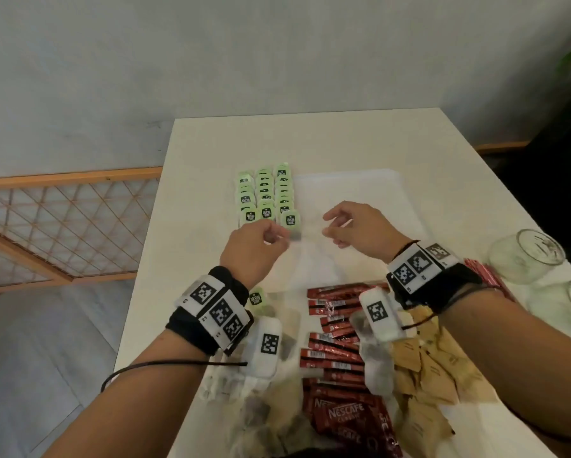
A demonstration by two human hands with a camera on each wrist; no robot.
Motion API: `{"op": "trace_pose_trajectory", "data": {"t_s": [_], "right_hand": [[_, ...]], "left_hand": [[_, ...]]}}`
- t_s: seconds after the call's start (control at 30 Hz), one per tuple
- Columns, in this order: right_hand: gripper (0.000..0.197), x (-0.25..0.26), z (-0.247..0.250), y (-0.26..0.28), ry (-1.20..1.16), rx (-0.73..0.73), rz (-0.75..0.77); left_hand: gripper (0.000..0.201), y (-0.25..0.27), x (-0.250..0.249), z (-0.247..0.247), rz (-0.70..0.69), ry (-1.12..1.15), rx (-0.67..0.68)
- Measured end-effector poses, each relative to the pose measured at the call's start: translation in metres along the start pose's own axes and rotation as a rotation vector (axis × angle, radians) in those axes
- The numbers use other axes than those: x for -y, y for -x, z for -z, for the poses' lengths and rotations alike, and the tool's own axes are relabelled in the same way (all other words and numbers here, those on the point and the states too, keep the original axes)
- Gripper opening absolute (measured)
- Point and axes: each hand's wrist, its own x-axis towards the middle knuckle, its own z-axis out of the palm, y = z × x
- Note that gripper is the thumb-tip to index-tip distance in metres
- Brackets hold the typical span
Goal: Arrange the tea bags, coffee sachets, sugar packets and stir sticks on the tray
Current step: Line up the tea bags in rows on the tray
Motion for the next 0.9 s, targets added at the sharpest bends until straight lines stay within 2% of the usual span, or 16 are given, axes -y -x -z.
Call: {"op": "trace_pose_trajectory", "data": {"t_s": [0.17, 0.27, 0.33, 0.4, 0.47, 0.5, 0.57, 0.7, 0.8, 0.9], "right_hand": [[0.011, -0.025, 0.043, 0.065, 0.208, 0.109, -0.04], [0.015, -0.035, 0.053, 0.095, 0.403, 0.198, -0.055], [0.025, -0.042, 0.052, 0.111, 0.52, 0.237, -0.078], [0.035, -0.052, 0.048, 0.119, 0.616, 0.246, -0.101], [0.04, -0.063, 0.044, 0.124, 0.65, 0.23, -0.107], [0.039, -0.067, 0.043, 0.126, 0.645, 0.214, -0.103], [0.036, -0.074, 0.042, 0.131, 0.628, 0.172, -0.096], [0.032, -0.083, 0.044, 0.138, 0.599, 0.095, -0.087], [0.028, -0.085, 0.048, 0.143, 0.529, 0.067, -0.087], [0.027, -0.084, 0.053, 0.15, 0.469, 0.059, -0.068]], "left_hand": [[0.01, 0.028, -0.024, -0.038, -0.092, -0.165, 0.235], [0.02, 0.045, -0.038, -0.062, -0.159, -0.282, 0.412], [0.038, 0.057, -0.049, -0.077, -0.22, -0.354, 0.511], [0.066, 0.067, -0.054, -0.092, -0.286, -0.441, 0.582], [0.092, 0.072, -0.053, -0.103, -0.333, -0.55, 0.62], [0.097, 0.075, -0.052, -0.107, -0.35, -0.6, 0.626], [0.093, 0.077, -0.051, -0.112, -0.37, -0.653, 0.621], [0.063, 0.076, -0.054, -0.114, -0.335, -0.656, 0.599], [0.04, 0.075, -0.057, -0.114, -0.306, -0.632, 0.635], [0.031, 0.075, -0.056, -0.115, -0.303, -0.566, 0.642]]}}
